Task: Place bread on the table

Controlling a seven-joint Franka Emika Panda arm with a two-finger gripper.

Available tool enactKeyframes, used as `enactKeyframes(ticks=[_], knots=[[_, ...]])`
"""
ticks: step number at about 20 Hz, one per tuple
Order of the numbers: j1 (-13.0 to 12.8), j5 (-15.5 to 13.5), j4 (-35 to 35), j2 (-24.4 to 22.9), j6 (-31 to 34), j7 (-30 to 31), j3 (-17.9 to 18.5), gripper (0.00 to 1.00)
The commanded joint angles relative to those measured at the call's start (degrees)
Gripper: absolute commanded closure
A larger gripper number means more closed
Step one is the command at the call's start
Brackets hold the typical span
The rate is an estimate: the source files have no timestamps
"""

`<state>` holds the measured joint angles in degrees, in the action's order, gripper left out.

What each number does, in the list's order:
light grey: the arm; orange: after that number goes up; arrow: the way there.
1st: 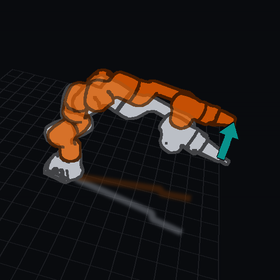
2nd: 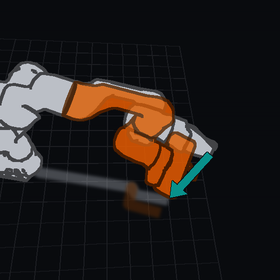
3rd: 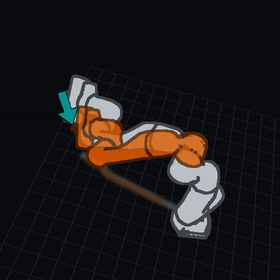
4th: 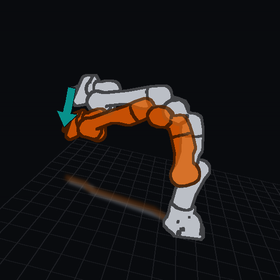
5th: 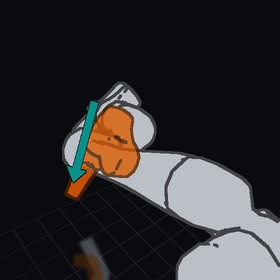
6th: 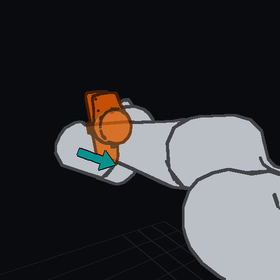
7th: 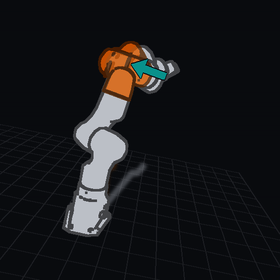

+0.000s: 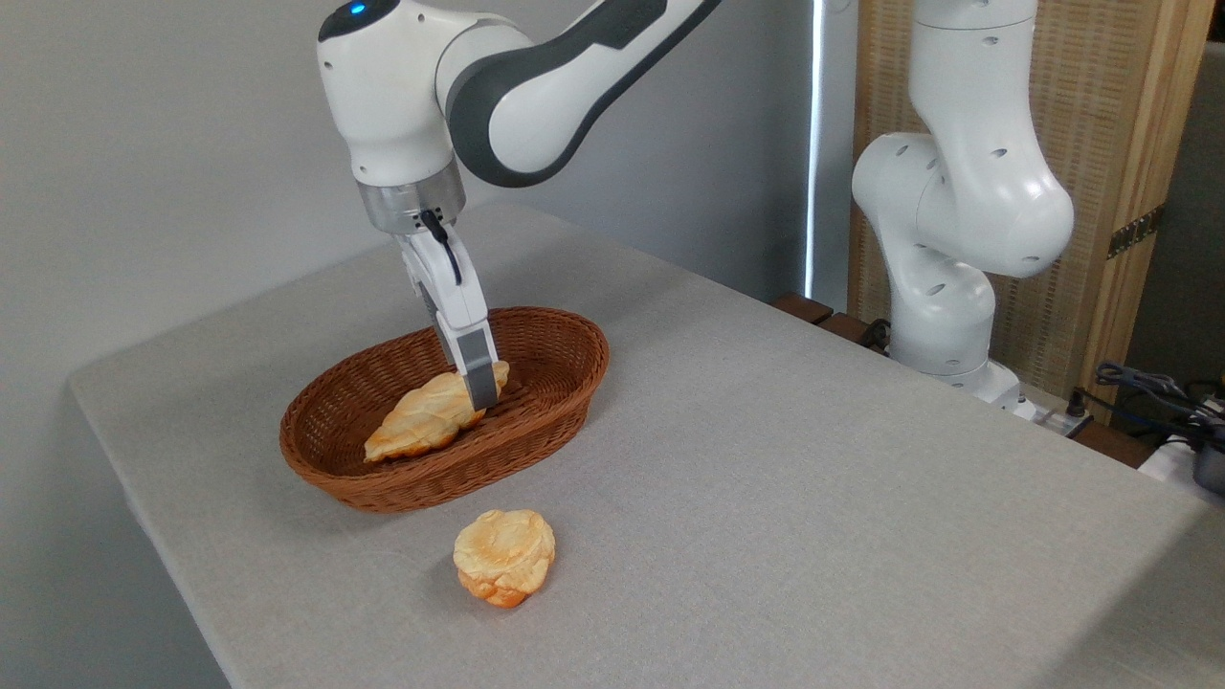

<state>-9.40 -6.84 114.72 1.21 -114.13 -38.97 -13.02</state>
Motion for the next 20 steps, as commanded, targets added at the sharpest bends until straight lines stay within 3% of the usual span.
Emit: enactKeyframes(ticks=[1, 9, 10, 13, 14, 20], knots=[[-0.36, -0.37, 0.42, 1.25, -2.06, 0.30, -0.25, 0.00], [-2.03, -0.10, 0.33, 4.15, -5.22, 0.30, -0.78, 0.00], [-2.03, 0.51, 0.33, 4.24, -5.22, 0.30, -0.78, 0.10], [-2.03, 2.36, 0.33, 4.33, -5.31, 0.21, -0.78, 0.59], [-2.03, 2.36, 0.33, 4.24, -5.31, 0.21, -0.78, 0.65], [-2.03, 2.36, 0.33, 4.24, -5.31, 0.12, -0.78, 0.65]])
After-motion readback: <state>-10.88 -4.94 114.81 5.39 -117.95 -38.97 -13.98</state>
